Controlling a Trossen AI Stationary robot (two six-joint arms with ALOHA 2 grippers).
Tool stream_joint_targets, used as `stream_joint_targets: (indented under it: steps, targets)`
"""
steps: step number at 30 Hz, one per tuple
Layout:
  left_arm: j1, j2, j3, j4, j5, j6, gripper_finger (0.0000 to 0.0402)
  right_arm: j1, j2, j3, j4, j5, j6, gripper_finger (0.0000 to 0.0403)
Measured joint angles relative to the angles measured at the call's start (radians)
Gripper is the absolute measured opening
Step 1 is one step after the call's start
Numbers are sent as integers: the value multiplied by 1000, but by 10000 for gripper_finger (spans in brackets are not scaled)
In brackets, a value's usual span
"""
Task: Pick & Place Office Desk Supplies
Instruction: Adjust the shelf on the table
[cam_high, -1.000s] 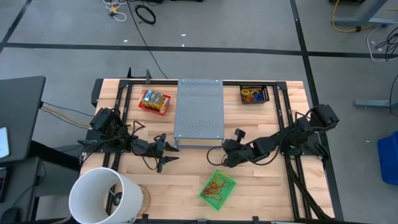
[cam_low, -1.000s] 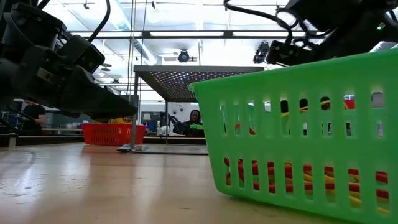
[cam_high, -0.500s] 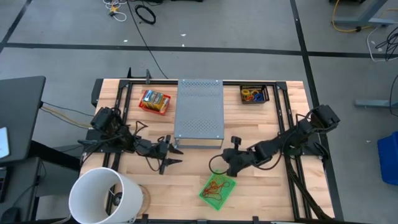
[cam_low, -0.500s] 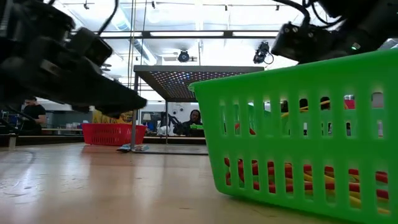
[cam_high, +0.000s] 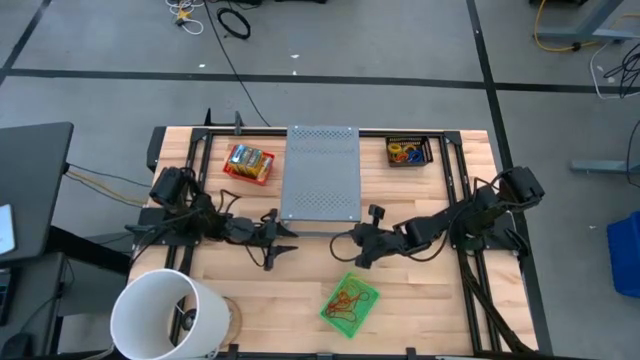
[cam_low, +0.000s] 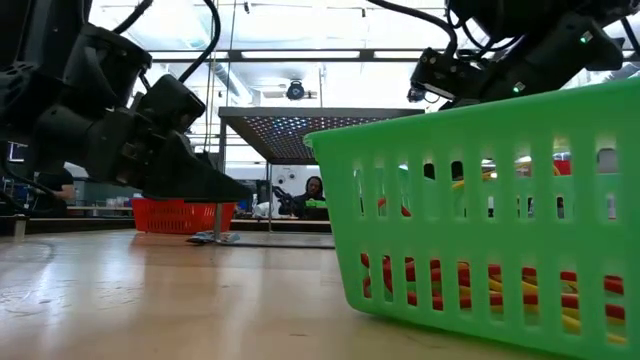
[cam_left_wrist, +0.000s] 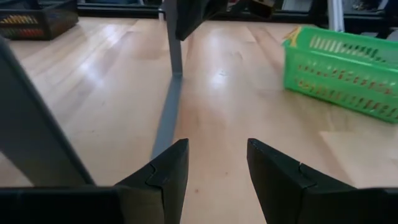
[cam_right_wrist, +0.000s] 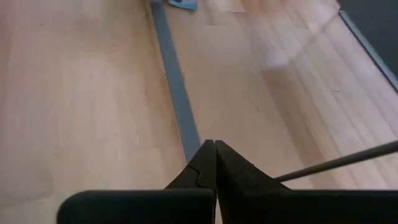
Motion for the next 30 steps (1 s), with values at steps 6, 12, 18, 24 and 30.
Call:
stream_joint_targets:
  steps: [6,12,18,24,30]
  targets:
    - [47,0,0,-2,0,45,169,-15,0,0,-3,39,-23,0]
    - [102,0,0,-2,50,46,169,-41,0,0,-48,56,-26,0]
    - [131,0,0,-1,68,53,169,-69,0,0,-71,73,-44,0]
    - [158,0,0,-1,87,63,169,-102,1,0,-71,78,-66,0]
    - [189,0,0,-4,88,72,169,-137,1,0,-71,82,-85,0]
